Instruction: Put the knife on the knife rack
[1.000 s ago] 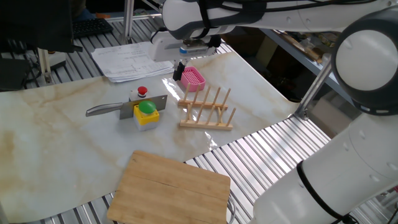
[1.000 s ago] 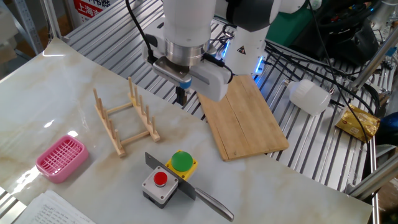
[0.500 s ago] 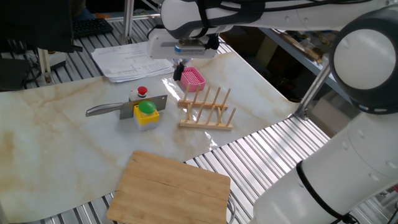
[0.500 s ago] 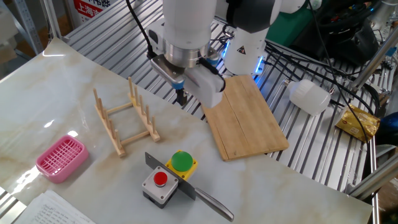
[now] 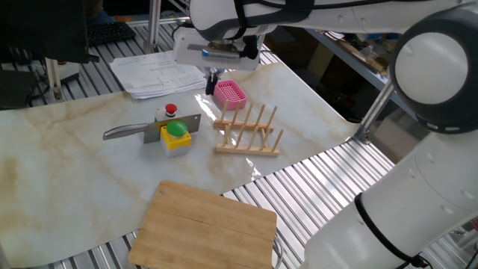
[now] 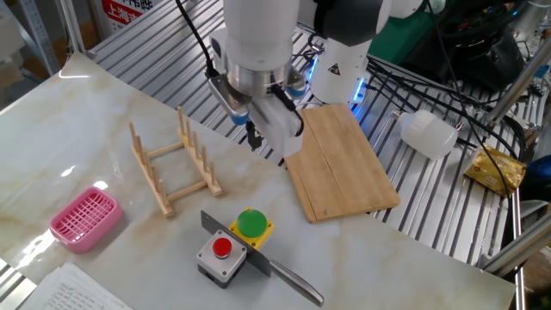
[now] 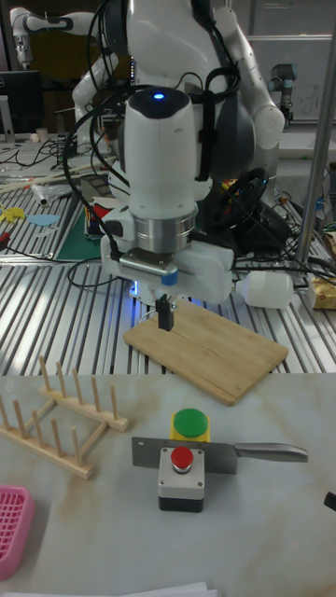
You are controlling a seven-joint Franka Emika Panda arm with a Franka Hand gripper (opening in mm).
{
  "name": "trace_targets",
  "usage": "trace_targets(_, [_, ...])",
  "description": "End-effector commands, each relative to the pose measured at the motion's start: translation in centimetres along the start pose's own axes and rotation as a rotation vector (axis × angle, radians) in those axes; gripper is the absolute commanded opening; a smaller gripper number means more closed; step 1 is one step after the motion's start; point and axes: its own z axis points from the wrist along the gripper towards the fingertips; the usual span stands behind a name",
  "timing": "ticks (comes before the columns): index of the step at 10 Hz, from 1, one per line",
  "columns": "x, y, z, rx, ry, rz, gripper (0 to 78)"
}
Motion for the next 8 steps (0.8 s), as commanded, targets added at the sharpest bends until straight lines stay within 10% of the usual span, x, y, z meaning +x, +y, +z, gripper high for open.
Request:
trace_targets(1, [0.2,2.1,-0.6,-0.03,0.025,0.174,0.0])
trace_targets(8, [0.1,4.1,-0.3,-0.03,0.012,0.243,0.0])
